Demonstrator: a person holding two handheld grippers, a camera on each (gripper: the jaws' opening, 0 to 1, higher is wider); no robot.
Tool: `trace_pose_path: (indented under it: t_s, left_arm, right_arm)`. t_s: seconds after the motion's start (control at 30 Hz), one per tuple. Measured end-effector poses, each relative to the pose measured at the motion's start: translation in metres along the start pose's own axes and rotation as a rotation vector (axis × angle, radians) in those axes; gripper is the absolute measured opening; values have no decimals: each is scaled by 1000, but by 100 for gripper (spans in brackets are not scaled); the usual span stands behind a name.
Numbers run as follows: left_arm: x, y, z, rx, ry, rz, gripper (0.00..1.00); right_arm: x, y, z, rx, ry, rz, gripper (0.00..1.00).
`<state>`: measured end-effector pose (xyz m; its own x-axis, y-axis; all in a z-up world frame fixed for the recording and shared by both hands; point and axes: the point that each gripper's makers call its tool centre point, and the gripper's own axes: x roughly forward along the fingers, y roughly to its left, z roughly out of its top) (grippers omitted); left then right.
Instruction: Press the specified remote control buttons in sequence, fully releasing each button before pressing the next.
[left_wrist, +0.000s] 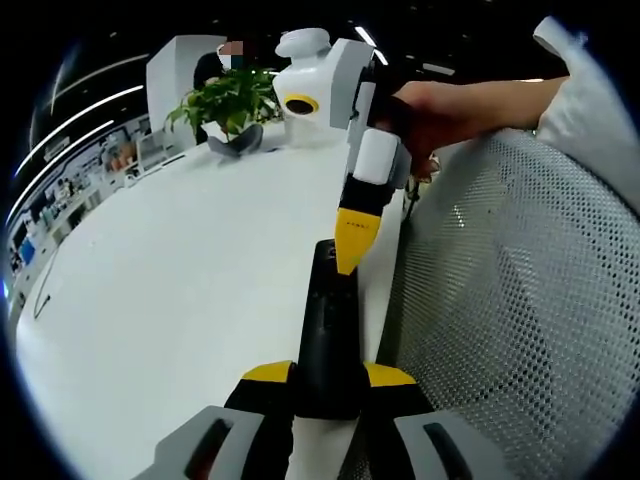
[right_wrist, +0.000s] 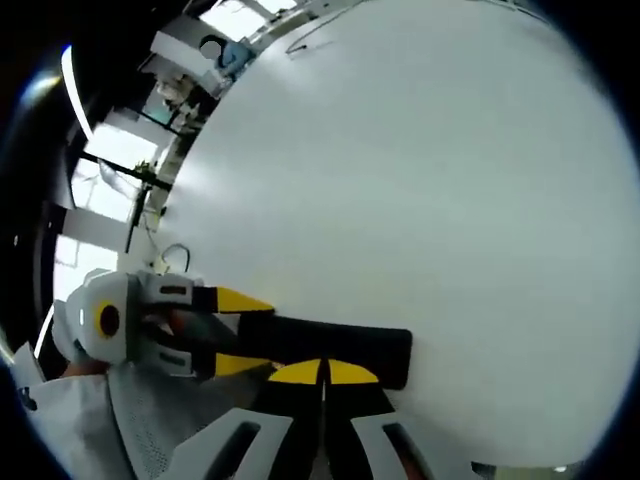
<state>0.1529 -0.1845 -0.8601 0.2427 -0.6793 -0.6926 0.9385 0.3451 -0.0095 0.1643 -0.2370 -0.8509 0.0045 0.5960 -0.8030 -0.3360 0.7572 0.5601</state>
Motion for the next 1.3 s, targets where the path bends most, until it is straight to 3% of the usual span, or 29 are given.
trace_pose_path:
  t_s: [0.33,0.67,1.0,1.13,1.3]
  left_arm:
    - [0,0,0,-1,0,1,24]
    - [0,0,0,1,-3,-1,25]
    - [0,0,0,0,-4,-3,25]
    - [0,-1,0,0,-5,-5,25]
    - [0,-1,0,0,-7,-5,25]
  right_arm:
    - [-2,-5,-3,15,15,-22,0]
    - [-1,-6,-3,-23,23,-41,0]
    - [0,-8,-4,11,27,-16,0]
    - [0,-9,-4,67,34,13,0]
    - [0,-6,-4,44,32,2,0]
